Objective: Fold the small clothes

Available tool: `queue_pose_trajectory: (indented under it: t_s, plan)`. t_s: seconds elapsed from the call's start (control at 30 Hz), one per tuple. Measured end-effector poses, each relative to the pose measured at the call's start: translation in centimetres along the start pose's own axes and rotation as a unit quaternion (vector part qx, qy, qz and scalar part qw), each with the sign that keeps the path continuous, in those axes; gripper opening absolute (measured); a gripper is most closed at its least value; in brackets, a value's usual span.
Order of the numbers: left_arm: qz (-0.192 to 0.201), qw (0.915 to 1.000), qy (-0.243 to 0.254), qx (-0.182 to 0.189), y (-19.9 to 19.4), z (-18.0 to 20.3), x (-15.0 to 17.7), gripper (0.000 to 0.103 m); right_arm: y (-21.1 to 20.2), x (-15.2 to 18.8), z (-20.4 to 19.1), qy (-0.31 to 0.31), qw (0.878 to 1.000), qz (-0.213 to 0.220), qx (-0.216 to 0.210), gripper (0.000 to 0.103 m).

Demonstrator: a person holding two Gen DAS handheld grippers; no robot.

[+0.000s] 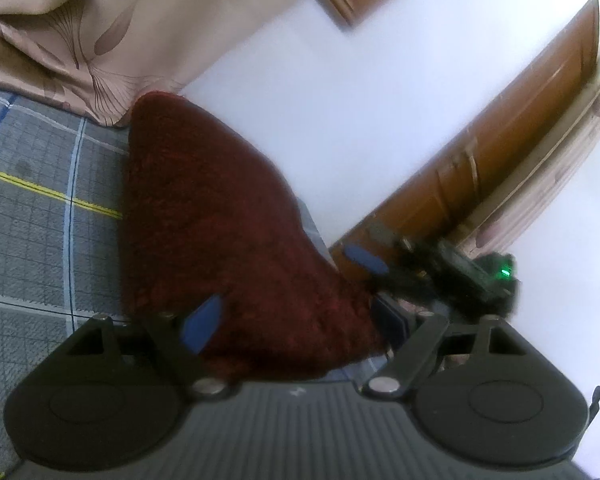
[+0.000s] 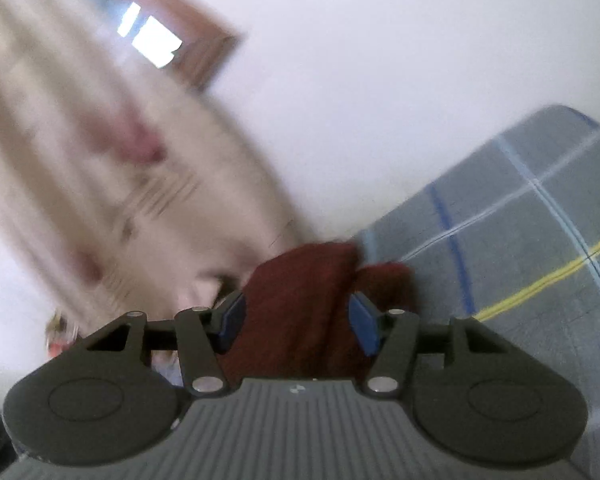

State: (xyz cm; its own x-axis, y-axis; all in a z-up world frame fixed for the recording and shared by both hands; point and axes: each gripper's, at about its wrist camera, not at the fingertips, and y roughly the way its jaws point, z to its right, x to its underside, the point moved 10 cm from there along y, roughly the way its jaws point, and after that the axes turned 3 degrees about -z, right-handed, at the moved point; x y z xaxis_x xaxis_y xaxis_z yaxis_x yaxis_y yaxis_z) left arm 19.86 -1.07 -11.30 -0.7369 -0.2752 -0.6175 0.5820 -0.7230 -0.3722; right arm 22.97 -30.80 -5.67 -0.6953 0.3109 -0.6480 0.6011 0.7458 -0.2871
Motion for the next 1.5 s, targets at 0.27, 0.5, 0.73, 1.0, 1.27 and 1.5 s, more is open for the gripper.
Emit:
queue_pose_trajectory:
  t_s: [0.27,0.5,0.73,1.0,1.27,1.5]
  plan:
    - [-0.008,0.9995,-0.024,-0.017,-0.5,-0.1,1.1,0.082,3.6,4.9,-2.2,-0.029,0.991,-0.122,0.054,0.04]
    - [-0.001,0.9997,-0.022,-0.014,-1.6,0.2,1.0,0.082,1.4,3.1,-3.6,-0.058,0.997,-0.023,0.054,0.02]
    - [-0.026,0.9996,-0.002,-0.01,-0.1,0.7,2.1,0.082,0.4,7.6,3.6,0.036,0.996,-0.02,0.082,0.019]
    - [-0.031,0.9994,-0.015,-0.012,0.7,0.4,2.1,0.082,0.7,5.3,1.7,0.004,0.995,0.007,0.1,0.042]
    - [-0.038,0.9991,-0.016,-0.006,0.2,0.6,2.5,0.082,4.0,0.3,3.2,0.0,0.984,-0.004,0.177,0.098]
    - [-0.034,0.9988,-0.035,-0.006,-0.6,-0.1,2.4,0.082,9.1,-0.2,3.5,0.016,0.982,-0.059,0.177,0.041]
